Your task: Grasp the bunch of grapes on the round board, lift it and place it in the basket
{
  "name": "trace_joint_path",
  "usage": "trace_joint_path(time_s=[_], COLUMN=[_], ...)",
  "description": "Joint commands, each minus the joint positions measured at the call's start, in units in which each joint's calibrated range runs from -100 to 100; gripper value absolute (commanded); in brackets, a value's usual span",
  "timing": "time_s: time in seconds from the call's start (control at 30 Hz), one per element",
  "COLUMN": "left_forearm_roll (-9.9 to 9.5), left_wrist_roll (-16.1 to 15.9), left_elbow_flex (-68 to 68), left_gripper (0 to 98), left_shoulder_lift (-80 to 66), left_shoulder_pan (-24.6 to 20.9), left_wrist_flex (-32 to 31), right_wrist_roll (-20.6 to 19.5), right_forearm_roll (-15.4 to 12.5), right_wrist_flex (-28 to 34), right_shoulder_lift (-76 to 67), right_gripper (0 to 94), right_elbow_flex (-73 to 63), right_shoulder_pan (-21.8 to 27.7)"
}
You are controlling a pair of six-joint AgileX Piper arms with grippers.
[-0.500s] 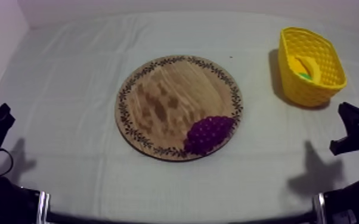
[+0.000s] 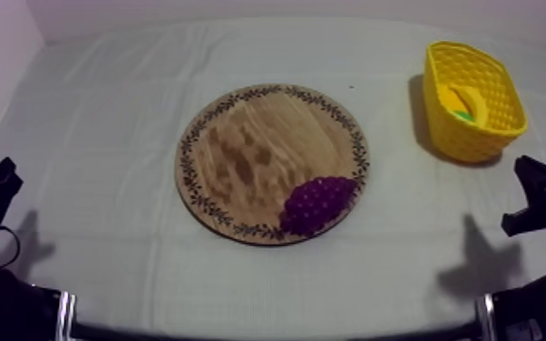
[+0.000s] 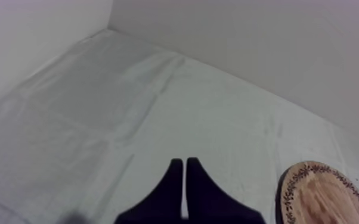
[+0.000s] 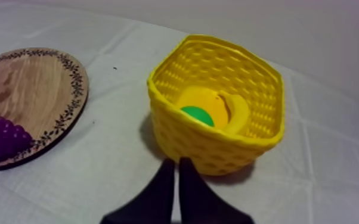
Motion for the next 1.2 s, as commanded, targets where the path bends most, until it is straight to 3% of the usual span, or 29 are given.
trace_joint_path(time_s=[0.0, 0.43, 0.73, 0.9, 1.17], left_forearm_roll=[0.01, 0.01, 0.01, 0.01, 0.01], left_wrist_roll=[0.00, 0.00, 0.00, 0.00, 0.00], left_elbow_flex=[0.04, 0.04, 0.04, 0.04, 0.04], left_gripper=[0.0, 0.0, 0.0, 0.0, 0.0], left_shoulder_lift=[0.03, 0.03, 0.03, 0.03, 0.03], left_shoulder_pan=[-0.01, -0.01, -0.01, -0.01, -0.01], left_wrist_flex=[0.03, 0.03, 0.03, 0.03, 0.03], right_wrist_roll=[-0.02, -0.07, 3.10, 2.48, 5.31], right_forearm_roll=[-0.01, 0.02, 0.11, 0.42, -3.72], right_wrist_flex=[0.02, 0.95, 2.06, 3.38, 12.47], right_shoulder_lift=[-0.01, -0.01, 2.73, 11.99, 31.29], right_gripper=[0.4, 0.6, 0.3, 0.3, 0.3], right_elbow_flex=[0.02, 0.02, -1.14, -9.57, -32.91], right_shoulder_pan=[0.01, -0.49, -1.46, -1.85, -2.09])
